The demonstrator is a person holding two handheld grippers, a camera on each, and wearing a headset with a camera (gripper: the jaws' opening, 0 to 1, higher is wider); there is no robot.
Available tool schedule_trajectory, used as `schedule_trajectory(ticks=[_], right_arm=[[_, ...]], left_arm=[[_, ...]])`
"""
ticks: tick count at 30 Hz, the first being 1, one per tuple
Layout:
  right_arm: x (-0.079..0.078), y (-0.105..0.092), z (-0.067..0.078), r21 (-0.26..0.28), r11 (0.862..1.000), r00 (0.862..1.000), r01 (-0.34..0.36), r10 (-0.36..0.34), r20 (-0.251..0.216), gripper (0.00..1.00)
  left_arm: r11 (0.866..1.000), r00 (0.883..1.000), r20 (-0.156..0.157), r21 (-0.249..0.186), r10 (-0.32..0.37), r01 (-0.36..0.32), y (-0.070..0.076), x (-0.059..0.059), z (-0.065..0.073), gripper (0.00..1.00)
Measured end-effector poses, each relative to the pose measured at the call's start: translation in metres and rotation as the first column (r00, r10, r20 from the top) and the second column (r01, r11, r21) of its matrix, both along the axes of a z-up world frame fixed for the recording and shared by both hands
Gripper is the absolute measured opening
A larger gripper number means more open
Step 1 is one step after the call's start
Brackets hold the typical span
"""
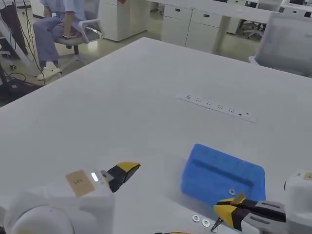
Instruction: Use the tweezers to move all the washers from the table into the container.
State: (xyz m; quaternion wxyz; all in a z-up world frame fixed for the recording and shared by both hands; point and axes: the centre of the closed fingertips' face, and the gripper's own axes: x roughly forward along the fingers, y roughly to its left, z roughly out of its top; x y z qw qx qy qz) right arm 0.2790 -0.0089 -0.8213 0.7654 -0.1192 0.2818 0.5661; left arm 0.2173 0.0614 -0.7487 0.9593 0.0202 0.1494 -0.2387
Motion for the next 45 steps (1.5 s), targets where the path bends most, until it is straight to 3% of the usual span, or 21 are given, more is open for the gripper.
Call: schedule_trajectory(ticks=[3,5,6,9,11,14,18,24,32,38,45], right_arm=[[-0.005,0.003,0.0,-0.033,0.998,0.994,-0.061,0.064,0.093,0.02],[-0.009,0.005,-0.001,-0.061,0.992,0.98,-0.112,0.121,0.156,0.02],[-0.012,0.007,-0.001,-0.059,0.99,0.977,-0.131,0.139,0.161,0.02],[-0.007,0.005,-0.001,-0.054,0.993,0.981,-0.103,0.111,0.16,0.02],[-0.004,0.003,0.002,-0.025,0.998,0.992,-0.051,0.053,0.117,0.02],[0.001,0.003,0.017,0.067,0.998,0.998,0.004,-0.008,0.066,0.02],[0.004,-0.001,0.026,0.066,0.997,0.998,-0.028,0.023,0.065,0.02],[0.012,-0.004,0.051,0.143,0.99,0.999,0.01,-0.017,0.05,0.02],[0.029,-0.004,0.073,0.206,0.976,0.996,0.066,-0.075,0.037,0.02],[0.049,-0.001,0.076,0.216,0.97,0.993,0.112,-0.119,0.02,0.02],[0.072,0.002,0.062,0.176,0.973,0.988,0.152,-0.151,-0.021,0.02]], left_arm=[[1.0,1.0,-0.002,0.002,-0.002,0.002,0.0,0.0,0.0,0.85],[1.0,1.0,-0.001,0.003,-0.003,0.003,0.0,0.0,0.0,0.85],[1.0,1.0,-0.001,0.002,-0.004,0.004,-0.001,0.0,0.0,0.85],[1.0,1.0,-0.001,0.001,-0.004,0.004,0.0,0.0,0.0,0.85],[1.0,1.0,0.0,0.001,-0.002,0.002,0.0,0.0,0.0,0.85],[1.0,1.0,0.0,-0.002,0.003,-0.003,0.001,0.0,0.0,0.85],[1.0,1.0,0.004,-0.004,0.0,0.0,0.0,0.0,0.001,0.85],[1.0,1.0,0.003,-0.003,-0.001,0.001,0.0,0.0,0.001,0.85],[1.0,1.0,0.005,-0.003,-0.008,0.008,-0.001,-0.001,0.001,0.85],[1.0,1.0,0.005,-0.007,-0.003,0.003,0.0,0.0,0.001,0.85],[1.0,1.0,0.005,-0.005,-0.001,0.001,0.001,0.0,0.001,0.85]])
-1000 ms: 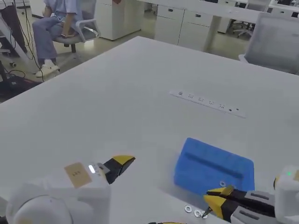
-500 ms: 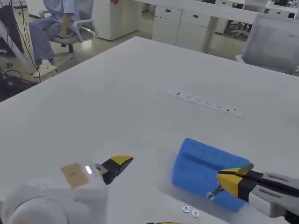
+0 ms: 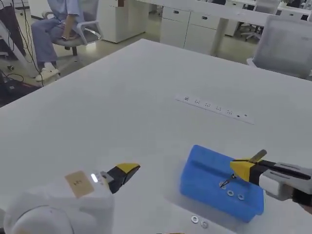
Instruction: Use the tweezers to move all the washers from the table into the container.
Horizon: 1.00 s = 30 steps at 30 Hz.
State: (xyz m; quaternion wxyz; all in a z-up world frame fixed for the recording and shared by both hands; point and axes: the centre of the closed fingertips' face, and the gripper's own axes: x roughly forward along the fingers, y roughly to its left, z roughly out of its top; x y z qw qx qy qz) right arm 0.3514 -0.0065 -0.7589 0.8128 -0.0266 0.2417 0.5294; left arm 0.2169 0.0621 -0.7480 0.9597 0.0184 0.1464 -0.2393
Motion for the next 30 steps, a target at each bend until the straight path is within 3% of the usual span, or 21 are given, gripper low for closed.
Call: schedule_trajectory(ticks=[11,16,21,25,30], right_arm=[[0.024,0.001,-0.027,-0.062,0.998,0.998,0.013,-0.017,-0.056,0.02],[0.027,0.001,-0.038,-0.117,0.993,0.998,-0.017,0.01,-0.061,0.02],[0.032,0.004,-0.043,-0.13,0.991,0.998,-0.02,0.011,-0.068,0.02],[0.033,0.005,-0.051,-0.188,0.981,0.997,-0.057,0.046,-0.061,0.02],[0.031,0.008,-0.054,-0.209,0.975,0.996,-0.075,0.065,-0.057,0.02]], left_arm=[[1.0,1.0,-0.004,0.001,-0.006,0.006,-0.001,-0.001,-0.001,0.85],[1.0,1.0,-0.007,0.006,-0.011,0.011,-0.002,-0.001,-0.001,0.85],[1.0,1.0,-0.009,0.007,-0.011,0.011,-0.002,-0.001,-0.002,0.85],[1.0,1.0,-0.01,0.008,-0.014,0.014,-0.003,-0.001,-0.002,0.85],[1.0,1.0,-0.011,0.006,-0.01,0.01,-0.002,-0.001,-0.002,0.84]])
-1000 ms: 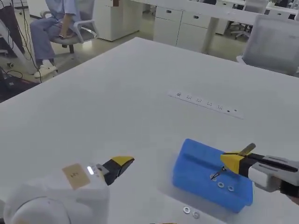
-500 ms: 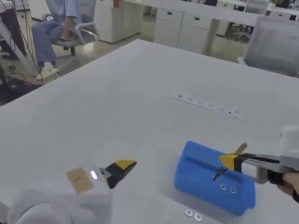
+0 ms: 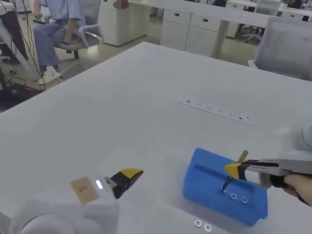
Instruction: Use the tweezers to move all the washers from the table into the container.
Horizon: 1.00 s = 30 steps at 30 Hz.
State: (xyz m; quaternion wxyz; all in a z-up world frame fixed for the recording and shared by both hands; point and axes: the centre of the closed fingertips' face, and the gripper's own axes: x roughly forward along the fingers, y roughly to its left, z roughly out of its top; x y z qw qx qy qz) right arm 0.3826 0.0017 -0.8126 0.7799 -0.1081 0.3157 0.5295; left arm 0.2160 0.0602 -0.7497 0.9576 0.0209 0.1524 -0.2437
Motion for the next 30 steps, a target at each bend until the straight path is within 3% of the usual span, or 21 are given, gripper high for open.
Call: schedule_trajectory(ticks=[13,20,30], right_arm=[[-0.002,-0.001,0.0,-0.025,1.0,1.0,-0.005,0.006,0.021,0.03],[-0.006,-0.006,0.014,0.025,0.999,0.999,0.021,-0.022,0.038,0.03],[-0.022,-0.008,0.042,0.116,0.993,0.998,0.03,-0.036,0.049,0.03]], left_arm=[[1.0,1.0,-0.003,0.0,-0.001,0.001,0.001,0.001,-0.001,0.84],[1.0,1.0,0.0,-0.002,0.002,-0.002,0.001,0.001,0.0,0.84],[1.0,1.0,-0.001,0.001,-0.003,0.003,0.0,0.0,-0.001,0.84]])
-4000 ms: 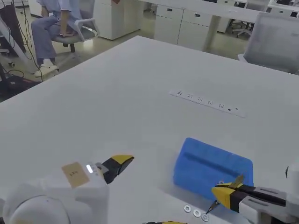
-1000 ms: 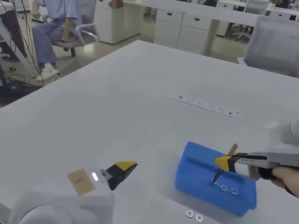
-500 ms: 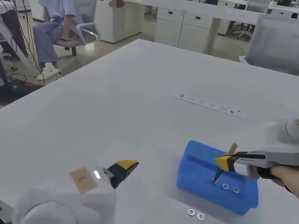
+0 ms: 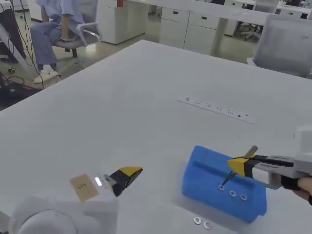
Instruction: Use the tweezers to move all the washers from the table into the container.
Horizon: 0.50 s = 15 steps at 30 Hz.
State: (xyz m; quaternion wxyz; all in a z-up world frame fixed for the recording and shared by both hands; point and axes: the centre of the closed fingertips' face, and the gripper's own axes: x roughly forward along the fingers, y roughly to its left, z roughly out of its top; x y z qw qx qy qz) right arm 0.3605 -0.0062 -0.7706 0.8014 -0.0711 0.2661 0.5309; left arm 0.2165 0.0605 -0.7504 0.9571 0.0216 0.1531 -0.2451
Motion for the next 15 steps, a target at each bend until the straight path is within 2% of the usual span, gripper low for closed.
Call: schedule_trajectory(ticks=[9,11,15], right_arm=[[-0.024,0.008,0.022,0.085,0.996,1.0,-0.02,0.021,-0.004,0.03],[-0.032,0.012,0.022,0.095,0.995,0.999,-0.035,0.036,-0.003,0.03],[-0.044,0.017,0.014,0.102,0.993,0.998,-0.056,0.059,-0.032,0.03]], left_arm=[[1.0,1.0,-0.001,-0.001,-0.003,0.003,-0.001,0.0,0.0,0.84],[1.0,1.0,0.0,0.003,-0.002,0.002,0.0,0.0,0.0,0.84],[1.0,1.0,-0.002,0.002,0.0,0.0,0.0,-0.001,0.0,0.84]])
